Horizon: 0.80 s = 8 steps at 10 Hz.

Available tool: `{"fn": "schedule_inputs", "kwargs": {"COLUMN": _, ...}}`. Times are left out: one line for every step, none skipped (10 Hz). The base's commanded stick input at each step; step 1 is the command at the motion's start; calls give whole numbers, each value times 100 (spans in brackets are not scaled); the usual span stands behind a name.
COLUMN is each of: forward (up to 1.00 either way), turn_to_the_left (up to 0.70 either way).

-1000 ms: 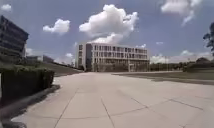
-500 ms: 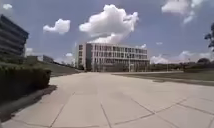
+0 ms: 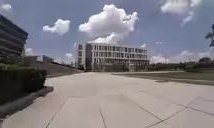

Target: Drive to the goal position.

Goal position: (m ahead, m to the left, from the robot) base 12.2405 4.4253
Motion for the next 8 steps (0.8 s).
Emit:
{"fn": "schedule_inputs", "kwargs": {"forward": 50, "turn_to_the_left": 0}}
{"fn": "schedule_inputs", "kwargs": {"forward": 50, "turn_to_the_left": 0}}
{"fn": "schedule_inputs", "kwargs": {"forward": 50, "turn_to_the_left": 0}}
{"fn": "schedule_inputs", "kwargs": {"forward": 50, "turn_to_the_left": 0}}
{"fn": "schedule_inputs", "kwargs": {"forward": 50, "turn_to_the_left": 0}}
{"fn": "schedule_inputs", "kwargs": {"forward": 50, "turn_to_the_left": 0}}
{"fn": "schedule_inputs", "kwargs": {"forward": 50, "turn_to_the_left": 0}}
{"fn": "schedule_inputs", "kwargs": {"forward": 50, "turn_to_the_left": 0}}
